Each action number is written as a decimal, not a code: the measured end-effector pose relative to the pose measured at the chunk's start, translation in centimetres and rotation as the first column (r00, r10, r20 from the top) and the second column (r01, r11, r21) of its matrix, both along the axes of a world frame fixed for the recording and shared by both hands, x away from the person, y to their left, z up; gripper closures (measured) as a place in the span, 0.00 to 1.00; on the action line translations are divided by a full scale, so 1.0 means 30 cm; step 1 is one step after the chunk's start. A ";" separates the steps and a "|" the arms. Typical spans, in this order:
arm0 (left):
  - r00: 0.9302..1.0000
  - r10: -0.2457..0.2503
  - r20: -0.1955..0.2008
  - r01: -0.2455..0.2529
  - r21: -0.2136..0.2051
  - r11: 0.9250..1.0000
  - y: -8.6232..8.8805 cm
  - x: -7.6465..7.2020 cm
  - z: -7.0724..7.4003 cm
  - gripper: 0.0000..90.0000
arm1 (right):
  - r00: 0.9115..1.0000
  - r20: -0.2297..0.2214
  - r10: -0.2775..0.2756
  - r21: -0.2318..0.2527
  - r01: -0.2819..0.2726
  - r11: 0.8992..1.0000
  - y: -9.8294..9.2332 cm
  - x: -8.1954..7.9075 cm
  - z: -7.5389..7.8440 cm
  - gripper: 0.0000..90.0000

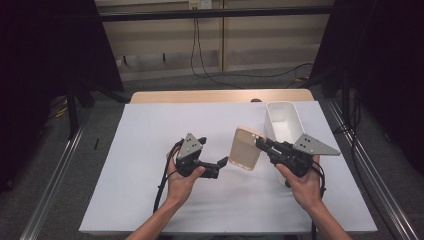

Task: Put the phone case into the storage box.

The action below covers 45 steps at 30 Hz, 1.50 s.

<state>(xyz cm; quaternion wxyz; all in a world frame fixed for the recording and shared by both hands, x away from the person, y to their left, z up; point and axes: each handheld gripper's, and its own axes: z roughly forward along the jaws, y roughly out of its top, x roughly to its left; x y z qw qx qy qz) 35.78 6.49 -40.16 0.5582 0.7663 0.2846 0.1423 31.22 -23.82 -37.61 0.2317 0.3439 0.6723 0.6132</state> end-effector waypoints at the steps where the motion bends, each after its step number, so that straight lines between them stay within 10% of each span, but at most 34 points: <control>1: 1.000 0.011 0.011 -0.011 0.013 1.000 0.003 -0.002 0.002 0.03 | 1.000 -0.005 -0.003 0.003 0.003 1.000 -0.002 -0.001 0.001 0.90; 45: 0.968 0.227 0.111 -0.222 -0.057 0.973 0.287 -0.080 -0.045 0.05 | 0.999 0.033 -0.018 0.005 0.018 1.000 -0.050 0.011 0.034 0.90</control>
